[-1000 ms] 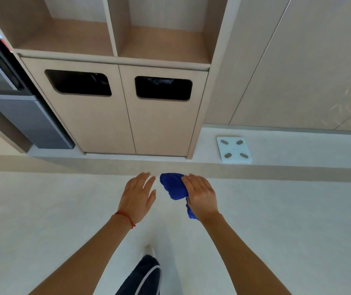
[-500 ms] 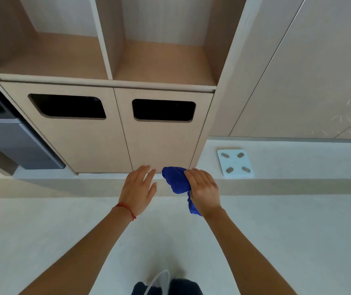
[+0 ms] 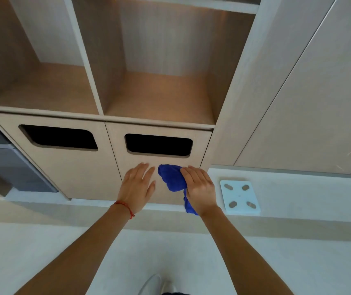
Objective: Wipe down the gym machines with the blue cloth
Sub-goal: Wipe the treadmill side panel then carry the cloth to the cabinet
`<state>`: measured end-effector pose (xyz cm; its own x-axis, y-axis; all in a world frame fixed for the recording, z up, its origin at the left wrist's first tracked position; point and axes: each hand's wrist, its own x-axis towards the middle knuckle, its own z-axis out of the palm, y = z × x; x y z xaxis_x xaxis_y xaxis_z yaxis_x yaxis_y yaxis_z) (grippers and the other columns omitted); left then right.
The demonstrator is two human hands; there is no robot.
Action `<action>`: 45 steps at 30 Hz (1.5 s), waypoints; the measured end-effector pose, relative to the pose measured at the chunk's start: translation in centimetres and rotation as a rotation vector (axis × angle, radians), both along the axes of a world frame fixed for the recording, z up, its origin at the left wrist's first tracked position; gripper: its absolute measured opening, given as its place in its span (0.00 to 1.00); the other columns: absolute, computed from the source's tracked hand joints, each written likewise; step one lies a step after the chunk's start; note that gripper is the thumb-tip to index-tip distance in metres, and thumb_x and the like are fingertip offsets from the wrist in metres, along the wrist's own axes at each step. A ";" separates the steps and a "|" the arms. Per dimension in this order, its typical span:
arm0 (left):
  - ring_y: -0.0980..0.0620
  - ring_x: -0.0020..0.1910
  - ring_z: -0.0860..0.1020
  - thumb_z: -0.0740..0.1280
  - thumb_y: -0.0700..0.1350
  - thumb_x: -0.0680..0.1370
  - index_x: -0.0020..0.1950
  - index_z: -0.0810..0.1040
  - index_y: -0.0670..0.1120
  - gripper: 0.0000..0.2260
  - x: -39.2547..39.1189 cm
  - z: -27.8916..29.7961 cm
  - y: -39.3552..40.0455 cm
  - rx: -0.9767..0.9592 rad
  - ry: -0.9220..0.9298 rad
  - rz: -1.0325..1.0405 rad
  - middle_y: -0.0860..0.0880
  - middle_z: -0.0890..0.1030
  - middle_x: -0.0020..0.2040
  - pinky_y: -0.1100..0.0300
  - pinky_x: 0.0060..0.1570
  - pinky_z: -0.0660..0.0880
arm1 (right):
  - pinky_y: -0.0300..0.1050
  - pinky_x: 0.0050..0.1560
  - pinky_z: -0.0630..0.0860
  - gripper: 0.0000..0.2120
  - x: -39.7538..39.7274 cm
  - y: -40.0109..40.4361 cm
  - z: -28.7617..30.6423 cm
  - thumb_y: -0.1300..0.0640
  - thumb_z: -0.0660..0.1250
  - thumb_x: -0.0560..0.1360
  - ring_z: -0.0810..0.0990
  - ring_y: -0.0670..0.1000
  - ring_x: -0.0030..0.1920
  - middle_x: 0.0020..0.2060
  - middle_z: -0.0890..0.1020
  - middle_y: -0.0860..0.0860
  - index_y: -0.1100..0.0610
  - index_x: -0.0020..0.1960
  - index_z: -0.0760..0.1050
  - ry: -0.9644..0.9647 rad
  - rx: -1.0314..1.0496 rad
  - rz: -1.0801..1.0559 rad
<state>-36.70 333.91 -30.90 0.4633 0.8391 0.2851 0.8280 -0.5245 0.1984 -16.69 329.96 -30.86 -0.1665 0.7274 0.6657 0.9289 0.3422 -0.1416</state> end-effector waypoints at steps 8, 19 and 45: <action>0.39 0.56 0.77 0.54 0.49 0.75 0.58 0.78 0.37 0.22 3.1 2.5 5.7 0.045 -0.005 0.052 0.38 0.79 0.56 0.45 0.52 0.75 | 0.47 0.45 0.81 0.23 3.6 6.9 3.0 0.73 0.74 0.52 0.83 0.54 0.43 0.42 0.84 0.55 0.63 0.47 0.81 -0.056 0.103 -0.007; 0.39 0.56 0.77 0.54 0.49 0.76 0.57 0.78 0.37 0.22 4.2 4.4 14.0 0.075 -0.017 0.016 0.38 0.79 0.55 0.44 0.53 0.74 | 0.45 0.49 0.78 0.22 5.1 14.6 5.3 0.72 0.73 0.56 0.82 0.54 0.45 0.44 0.84 0.55 0.62 0.49 0.81 -0.080 0.091 -0.039; 0.41 0.53 0.78 0.54 0.48 0.75 0.57 0.78 0.37 0.21 6.0 5.9 33.0 0.067 -0.025 -0.063 0.39 0.79 0.53 0.47 0.50 0.75 | 0.47 0.52 0.77 0.16 8.2 32.7 8.1 0.66 0.59 0.68 0.82 0.54 0.48 0.47 0.83 0.55 0.61 0.51 0.80 -0.235 0.092 -0.118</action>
<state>-30.66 366.94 -24.99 0.5063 0.7874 0.3516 0.7884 -0.5879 0.1813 -8.53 362.63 -22.75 -0.2418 0.6891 0.6832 0.9668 0.2313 0.1089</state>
